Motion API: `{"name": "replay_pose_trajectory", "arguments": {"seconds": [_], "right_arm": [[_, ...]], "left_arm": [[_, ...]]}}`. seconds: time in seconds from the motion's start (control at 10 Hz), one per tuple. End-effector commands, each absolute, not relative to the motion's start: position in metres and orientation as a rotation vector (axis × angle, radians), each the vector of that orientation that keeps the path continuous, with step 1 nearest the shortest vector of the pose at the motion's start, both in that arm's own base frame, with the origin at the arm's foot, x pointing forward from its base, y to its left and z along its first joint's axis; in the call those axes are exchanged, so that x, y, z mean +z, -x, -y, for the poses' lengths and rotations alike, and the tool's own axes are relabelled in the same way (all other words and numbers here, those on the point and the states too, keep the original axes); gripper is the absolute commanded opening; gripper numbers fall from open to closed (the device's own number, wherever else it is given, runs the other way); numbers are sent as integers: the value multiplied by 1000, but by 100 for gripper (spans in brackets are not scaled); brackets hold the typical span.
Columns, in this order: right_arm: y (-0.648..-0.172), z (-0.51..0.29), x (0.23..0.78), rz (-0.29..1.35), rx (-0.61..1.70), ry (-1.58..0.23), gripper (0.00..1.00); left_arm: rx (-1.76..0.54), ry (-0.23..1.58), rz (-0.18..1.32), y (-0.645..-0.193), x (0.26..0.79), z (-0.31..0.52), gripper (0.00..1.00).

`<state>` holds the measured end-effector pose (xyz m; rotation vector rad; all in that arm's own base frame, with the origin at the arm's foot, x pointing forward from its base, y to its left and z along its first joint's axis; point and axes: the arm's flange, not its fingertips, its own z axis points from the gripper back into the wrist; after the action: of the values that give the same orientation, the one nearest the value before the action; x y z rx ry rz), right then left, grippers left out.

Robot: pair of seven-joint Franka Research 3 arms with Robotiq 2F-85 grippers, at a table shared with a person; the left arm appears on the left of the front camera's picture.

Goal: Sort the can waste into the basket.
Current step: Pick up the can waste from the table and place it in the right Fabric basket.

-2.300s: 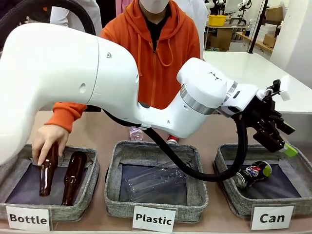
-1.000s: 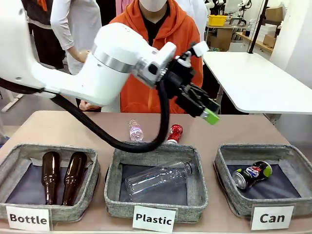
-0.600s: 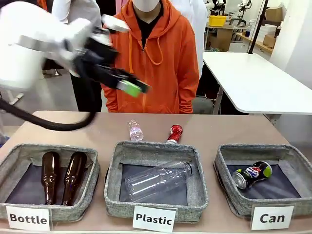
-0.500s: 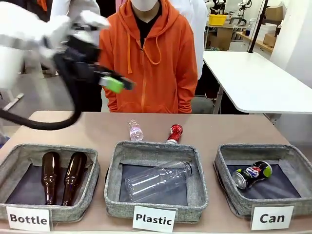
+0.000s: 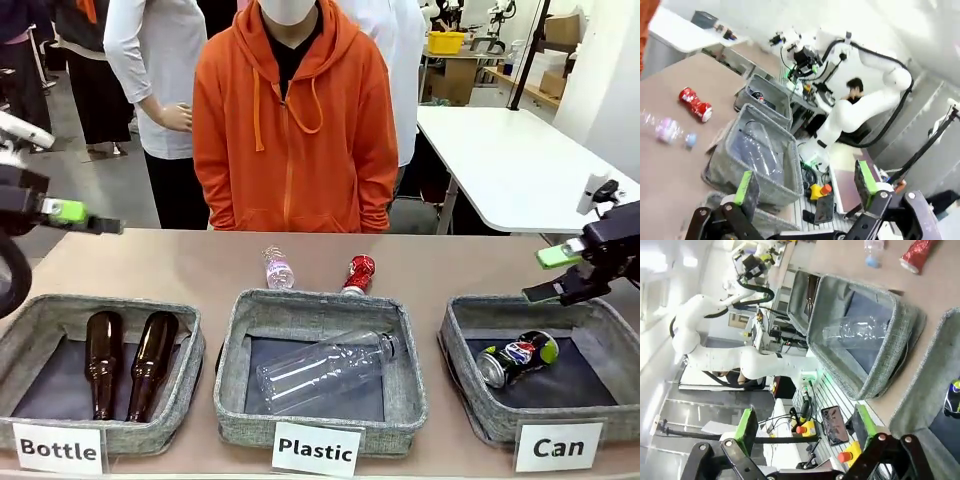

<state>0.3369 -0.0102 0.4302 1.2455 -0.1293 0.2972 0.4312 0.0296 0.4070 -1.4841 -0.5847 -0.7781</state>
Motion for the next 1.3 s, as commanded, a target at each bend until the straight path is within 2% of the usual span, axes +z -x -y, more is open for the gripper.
{"name": "replay_pose_trajectory", "arguments": {"seconds": [0.0, 0.2, 0.3, 0.4, 1.2], "right_arm": [[-350, 3, 440, 143, 225, -1266, 100], [-359, 1, 440, 243, 102, -1276, 100], [-345, 7, 431, 138, 244, -1268, 100], [-345, 7, 431, 138, 244, -1268, 100], [-345, 7, 431, 138, 244, -1268, 100]], "left_arm": [[-688, 1582, 639, -439, 383, -45, 100], [-639, 1593, 574, -429, 341, -70, 100], [-754, 1575, 488, -424, 330, -75, 100], [-628, 1568, 582, -431, 344, -66, 100], [-628, 1568, 582, -431, 344, -66, 100]]}}
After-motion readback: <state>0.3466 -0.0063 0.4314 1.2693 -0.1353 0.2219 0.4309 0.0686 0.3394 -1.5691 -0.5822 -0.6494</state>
